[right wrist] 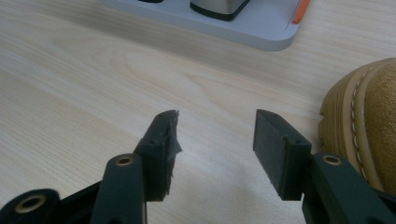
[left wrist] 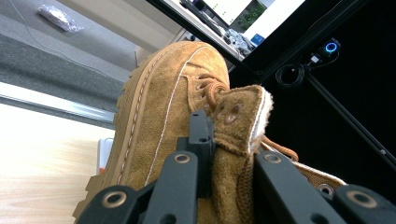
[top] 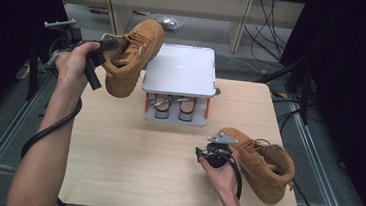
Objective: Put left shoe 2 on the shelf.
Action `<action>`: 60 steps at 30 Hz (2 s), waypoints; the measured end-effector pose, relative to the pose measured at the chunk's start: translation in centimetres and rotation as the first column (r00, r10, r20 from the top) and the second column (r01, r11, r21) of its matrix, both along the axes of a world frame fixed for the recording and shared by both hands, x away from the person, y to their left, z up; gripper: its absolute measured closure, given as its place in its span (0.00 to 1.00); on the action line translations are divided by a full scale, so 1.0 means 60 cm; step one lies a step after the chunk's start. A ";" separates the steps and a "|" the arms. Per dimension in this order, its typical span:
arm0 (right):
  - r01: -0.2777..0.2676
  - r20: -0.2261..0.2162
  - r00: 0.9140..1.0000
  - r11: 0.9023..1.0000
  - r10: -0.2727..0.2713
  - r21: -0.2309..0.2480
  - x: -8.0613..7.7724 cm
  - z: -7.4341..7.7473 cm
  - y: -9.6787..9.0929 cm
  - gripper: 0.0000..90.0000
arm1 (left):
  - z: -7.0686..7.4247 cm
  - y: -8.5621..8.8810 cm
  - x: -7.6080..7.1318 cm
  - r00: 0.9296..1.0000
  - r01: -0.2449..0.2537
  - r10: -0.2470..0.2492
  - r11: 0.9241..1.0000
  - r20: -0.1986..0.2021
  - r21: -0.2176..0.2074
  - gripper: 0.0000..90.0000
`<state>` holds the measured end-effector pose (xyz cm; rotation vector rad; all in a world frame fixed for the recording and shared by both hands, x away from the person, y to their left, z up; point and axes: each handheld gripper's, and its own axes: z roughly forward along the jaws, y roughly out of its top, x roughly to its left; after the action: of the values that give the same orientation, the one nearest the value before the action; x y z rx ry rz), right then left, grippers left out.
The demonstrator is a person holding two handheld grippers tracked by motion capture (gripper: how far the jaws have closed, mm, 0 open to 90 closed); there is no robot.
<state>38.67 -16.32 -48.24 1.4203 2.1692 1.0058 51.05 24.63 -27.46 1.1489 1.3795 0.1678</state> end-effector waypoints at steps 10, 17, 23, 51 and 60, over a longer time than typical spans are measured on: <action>-0.015 0.009 1.000 1.000 0.015 -0.007 0.003 -0.003 -0.001 0.56 | 0.007 -0.016 0.011 1.000 0.004 -0.004 1.000 -0.017 -0.012 0.92; -0.004 -0.004 1.000 1.000 0.004 0.002 0.000 -0.004 0.003 0.56 | 0.008 -0.030 0.020 1.000 0.010 -0.011 1.000 -0.027 -0.020 0.92; 0.004 0.001 1.000 1.000 -0.004 0.011 -0.001 -0.003 0.003 0.56 | 0.010 -0.040 0.025 0.999 0.021 -0.022 0.999 -0.035 -0.033 0.91; 0.004 -0.002 1.000 1.000 -0.004 0.002 -0.001 -0.001 0.000 0.56 | -0.007 -0.073 0.061 0.996 0.016 -0.023 0.997 -0.089 -0.076 0.91; -0.003 0.004 1.000 1.000 0.003 -0.008 -0.001 -0.003 -0.001 0.56 | -0.011 -0.069 0.071 0.994 -0.010 0.003 0.998 -0.113 -0.063 0.89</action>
<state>38.63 -16.40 -48.43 1.4106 2.1710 0.9995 55.30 20.49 -28.11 1.1147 1.4779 0.0643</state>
